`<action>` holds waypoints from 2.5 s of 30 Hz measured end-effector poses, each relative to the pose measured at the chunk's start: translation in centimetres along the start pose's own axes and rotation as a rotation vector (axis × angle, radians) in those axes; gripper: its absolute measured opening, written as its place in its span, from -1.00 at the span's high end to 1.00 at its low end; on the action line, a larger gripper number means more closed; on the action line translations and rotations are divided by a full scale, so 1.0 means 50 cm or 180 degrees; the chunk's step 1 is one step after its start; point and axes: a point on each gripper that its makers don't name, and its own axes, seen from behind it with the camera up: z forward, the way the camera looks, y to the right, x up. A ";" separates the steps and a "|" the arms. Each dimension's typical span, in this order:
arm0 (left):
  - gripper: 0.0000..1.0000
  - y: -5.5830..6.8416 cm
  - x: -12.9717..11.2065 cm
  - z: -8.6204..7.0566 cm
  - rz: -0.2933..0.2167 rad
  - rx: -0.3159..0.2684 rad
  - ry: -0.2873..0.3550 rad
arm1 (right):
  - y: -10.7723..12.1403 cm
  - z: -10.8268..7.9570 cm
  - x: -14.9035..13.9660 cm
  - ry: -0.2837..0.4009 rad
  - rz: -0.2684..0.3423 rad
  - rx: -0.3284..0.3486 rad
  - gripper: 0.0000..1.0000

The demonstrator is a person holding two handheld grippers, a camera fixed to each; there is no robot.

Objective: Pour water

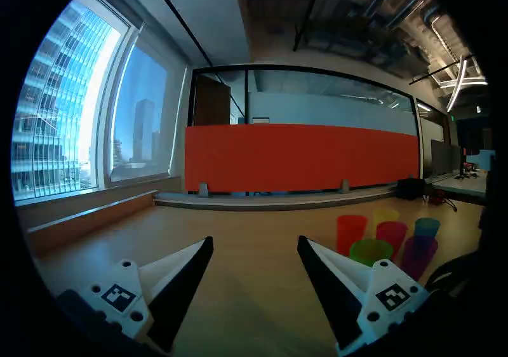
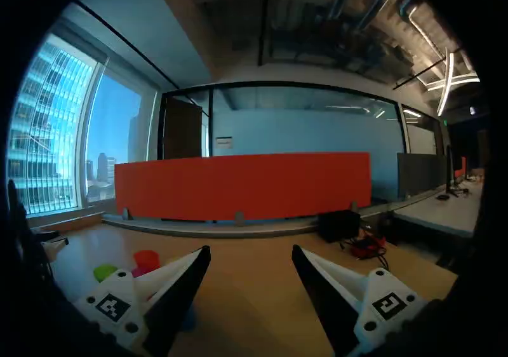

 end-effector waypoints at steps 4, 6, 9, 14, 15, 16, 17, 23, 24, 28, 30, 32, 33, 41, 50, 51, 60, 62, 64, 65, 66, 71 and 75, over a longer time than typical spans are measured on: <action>-0.98 0.000 0.000 0.000 0.0005 -0.0001 -0.0001 | 0.005 -0.003 -0.001 0.0001 0.0010 -0.0009 -0.99; -0.98 0.000 0.000 -0.001 0.0009 -0.0002 -0.0002 | 0.008 -0.003 0.000 0.0009 0.0008 -0.0014 -0.99; -0.98 0.000 0.000 -0.001 0.0009 -0.0002 -0.0004 | 0.011 -0.003 0.003 0.0030 -0.0013 -0.0018 -0.99; -0.98 -0.001 0.001 -0.001 0.0011 -0.0002 -0.0004 | 0.012 0.000 0.006 0.0059 -0.0088 -0.0022 -0.99; -0.98 -0.001 0.001 -0.001 0.0012 -0.0002 -0.0005 | 0.012 0.000 0.007 0.0062 -0.0110 -0.0021 -0.99; -0.98 -0.001 0.001 -0.001 0.0012 -0.0002 -0.0005 | 0.011 0.001 0.006 0.0066 -0.0134 -0.0019 -0.99; -0.98 -0.001 0.001 -0.001 0.0012 -0.0002 -0.0005 | 0.011 0.003 0.006 0.0069 -0.0160 -0.0017 -0.99; -0.98 -0.001 0.002 -0.002 0.0011 -0.0002 -0.0006 | 0.018 0.018 -0.005 0.0083 -0.0263 -0.0069 -0.99; -0.98 0.000 0.002 -0.002 0.0011 -0.0002 -0.0006 | 0.019 0.021 -0.008 0.0082 -0.0264 -0.0075 -0.99; -0.98 0.000 0.002 -0.002 0.0012 -0.0002 -0.0006 | 0.019 0.033 -0.024 0.0086 -0.0239 -0.0080 -0.99; -0.98 0.000 0.002 -0.002 0.0012 -0.0002 -0.0006 | 0.018 0.039 -0.033 0.0099 -0.0207 -0.0066 -0.99; -0.98 -0.001 0.002 -0.002 0.0012 -0.0002 -0.0007 | 0.015 0.045 -0.041 0.0115 -0.0155 -0.0039 -0.99; -0.97 -0.001 0.002 -0.003 0.0012 -0.0002 -0.0007 | 0.013 0.048 -0.045 0.0118 -0.0126 -0.0029 -0.99; -0.98 -0.002 0.003 -0.004 0.0012 -0.0002 -0.0007 | 0.019 0.062 -0.081 0.0140 -0.0034 -0.0006 -0.99; -0.98 -0.003 0.003 -0.004 0.0011 -0.0002 -0.0008 | 0.039 0.058 -0.129 0.0026 -0.0089 -0.0026 -0.99; -0.98 -0.003 0.003 -0.004 0.0011 -0.0002 -0.0008 | 0.041 0.058 -0.133 0.0013 -0.0088 -0.0033 -0.99; -0.98 -0.002 0.003 -0.004 0.0012 -0.0002 -0.0007 | 0.050 0.063 -0.155 -0.0079 -0.0124 -0.0044 -0.99; -0.98 -0.002 0.002 -0.004 0.0012 -0.0002 -0.0007 | 0.049 0.064 -0.155 -0.0072 -0.0138 -0.0046 -0.99; -0.98 -0.002 0.003 -0.004 0.0012 -0.0002 -0.0007 | 0.050 0.063 -0.154 -0.0075 -0.0138 -0.0050 -0.99; -0.98 -0.002 0.003 -0.004 0.0011 -0.0002 -0.0007 | 0.050 0.063 -0.154 -0.0077 -0.0137 -0.0052 -0.99; -0.98 -0.002 0.003 -0.004 0.0012 -0.0002 -0.0007 | 0.050 0.063 -0.154 -0.0077 -0.0136 -0.0052 -0.99; -0.98 -0.002 0.003 -0.004 0.0011 -0.0002 -0.0007 | 0.049 0.061 -0.153 -0.0078 -0.0134 -0.0045 -0.99; -0.98 -0.003 0.003 -0.004 0.0012 -0.0002 -0.0007 | 0.046 0.059 -0.153 -0.0078 -0.0134 -0.0031 -0.99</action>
